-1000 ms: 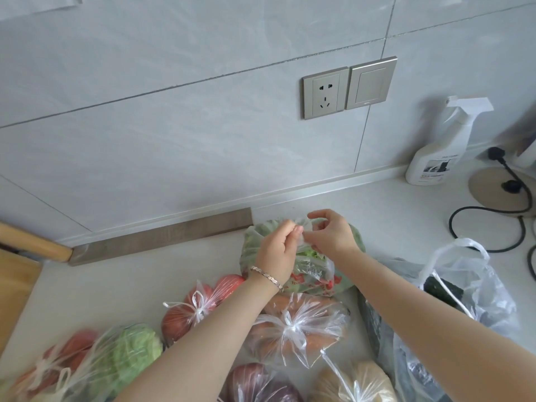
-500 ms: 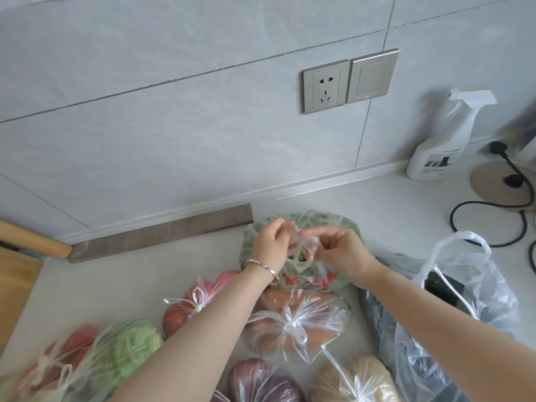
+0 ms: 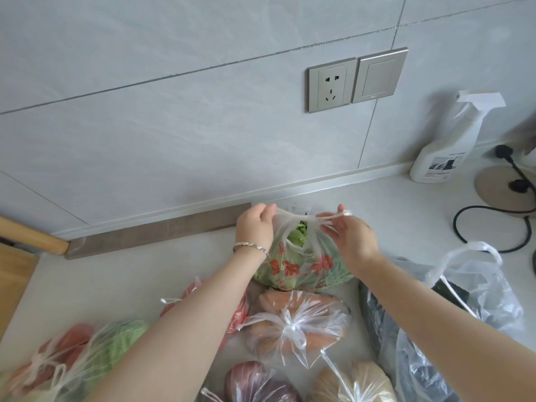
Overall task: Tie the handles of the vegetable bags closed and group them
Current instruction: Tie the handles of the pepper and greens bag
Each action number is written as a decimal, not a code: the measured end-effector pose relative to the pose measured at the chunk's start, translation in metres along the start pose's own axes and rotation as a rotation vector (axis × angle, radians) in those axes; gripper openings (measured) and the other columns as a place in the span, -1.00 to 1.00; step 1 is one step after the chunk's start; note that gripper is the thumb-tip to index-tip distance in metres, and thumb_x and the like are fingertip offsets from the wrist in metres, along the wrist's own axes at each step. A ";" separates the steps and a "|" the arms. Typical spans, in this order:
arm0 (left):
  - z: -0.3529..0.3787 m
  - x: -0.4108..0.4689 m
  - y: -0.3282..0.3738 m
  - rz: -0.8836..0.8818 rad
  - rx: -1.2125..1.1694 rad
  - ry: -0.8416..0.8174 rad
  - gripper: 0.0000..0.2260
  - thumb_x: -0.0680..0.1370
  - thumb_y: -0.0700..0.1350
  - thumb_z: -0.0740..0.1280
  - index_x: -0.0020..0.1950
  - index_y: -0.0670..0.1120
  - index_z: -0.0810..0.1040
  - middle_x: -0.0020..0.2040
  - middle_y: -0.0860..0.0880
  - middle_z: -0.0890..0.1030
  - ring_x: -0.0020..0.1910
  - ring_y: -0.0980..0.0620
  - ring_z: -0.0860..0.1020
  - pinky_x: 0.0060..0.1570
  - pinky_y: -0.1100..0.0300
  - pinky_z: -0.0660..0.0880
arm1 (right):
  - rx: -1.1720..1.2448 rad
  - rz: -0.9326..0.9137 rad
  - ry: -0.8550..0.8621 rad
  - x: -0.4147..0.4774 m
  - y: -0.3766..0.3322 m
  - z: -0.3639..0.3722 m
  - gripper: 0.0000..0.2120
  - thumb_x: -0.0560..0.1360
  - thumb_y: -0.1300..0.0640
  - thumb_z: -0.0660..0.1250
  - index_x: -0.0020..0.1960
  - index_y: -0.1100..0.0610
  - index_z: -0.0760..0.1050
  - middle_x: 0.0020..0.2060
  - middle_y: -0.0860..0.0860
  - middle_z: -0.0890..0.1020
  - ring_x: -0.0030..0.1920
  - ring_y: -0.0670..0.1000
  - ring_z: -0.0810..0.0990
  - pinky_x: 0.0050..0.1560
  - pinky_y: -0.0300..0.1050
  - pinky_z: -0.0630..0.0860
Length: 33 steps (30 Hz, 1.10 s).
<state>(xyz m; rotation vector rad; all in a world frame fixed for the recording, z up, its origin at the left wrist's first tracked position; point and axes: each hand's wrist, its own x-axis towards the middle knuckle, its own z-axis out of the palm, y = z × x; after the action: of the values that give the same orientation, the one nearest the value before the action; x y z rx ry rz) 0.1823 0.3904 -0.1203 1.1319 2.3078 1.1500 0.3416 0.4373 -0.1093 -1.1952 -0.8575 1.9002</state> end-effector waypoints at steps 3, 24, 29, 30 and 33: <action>-0.007 0.014 -0.035 -0.070 0.146 -0.044 -0.70 0.57 -0.11 0.18 -0.29 -0.24 0.49 -0.36 -0.11 0.49 -0.29 -0.11 0.46 -0.29 0.13 0.22 | 0.154 0.162 0.219 0.006 0.010 -0.023 -0.69 0.49 0.42 0.06 0.11 0.20 0.45 -0.20 0.13 0.55 -0.25 0.02 0.53 -0.25 -0.18 0.57; 0.047 0.002 -0.066 0.292 0.681 -0.738 -0.87 0.54 -0.29 0.14 -0.11 -0.07 0.30 0.53 0.08 -0.19 0.51 0.02 -0.21 0.51 0.01 -0.11 | -1.816 -0.389 -0.290 0.083 0.080 -0.031 0.00 0.09 -0.33 -0.80 0.46 -0.14 -0.23 0.50 -0.12 -0.17 0.43 -0.09 -0.34 0.46 -0.01 -0.29; 0.069 0.001 -0.094 0.327 0.755 -0.678 -0.79 0.57 -0.21 0.17 0.21 -0.09 0.36 0.44 0.14 -0.34 0.50 0.04 -0.27 0.50 0.04 -0.19 | -1.835 -0.359 -0.333 0.089 0.086 -0.034 -0.12 0.08 -0.30 -0.82 0.36 -0.16 -0.36 0.41 -0.19 -0.24 0.38 -0.13 -0.37 0.43 -0.05 -0.33; 0.071 0.003 -0.095 0.330 0.762 -0.683 -0.77 0.58 -0.20 0.18 0.23 -0.09 0.35 0.44 0.14 -0.34 0.50 0.05 -0.26 0.47 0.07 -0.21 | -1.829 -0.348 -0.333 0.091 0.086 -0.034 -0.10 0.09 -0.31 -0.81 0.38 -0.16 -0.34 0.40 -0.21 -0.24 0.40 -0.14 -0.36 0.43 -0.05 -0.33; 0.068 0.008 -0.087 0.247 0.645 -0.718 -0.72 0.60 -0.14 0.14 0.32 -0.08 0.36 0.51 0.14 -0.11 0.52 0.05 -0.07 0.47 0.09 -0.08 | -1.670 -0.315 -0.341 0.089 0.080 -0.032 -0.23 0.40 -0.30 -0.53 0.47 -0.12 0.04 0.49 -0.14 0.00 0.49 -0.12 -0.10 0.47 -0.06 -0.20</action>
<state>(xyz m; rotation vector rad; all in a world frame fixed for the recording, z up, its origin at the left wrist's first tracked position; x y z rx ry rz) 0.1726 0.4008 -0.2305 1.7232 1.9933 -0.0362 0.3258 0.4759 -0.2256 -1.3300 -2.8508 0.8220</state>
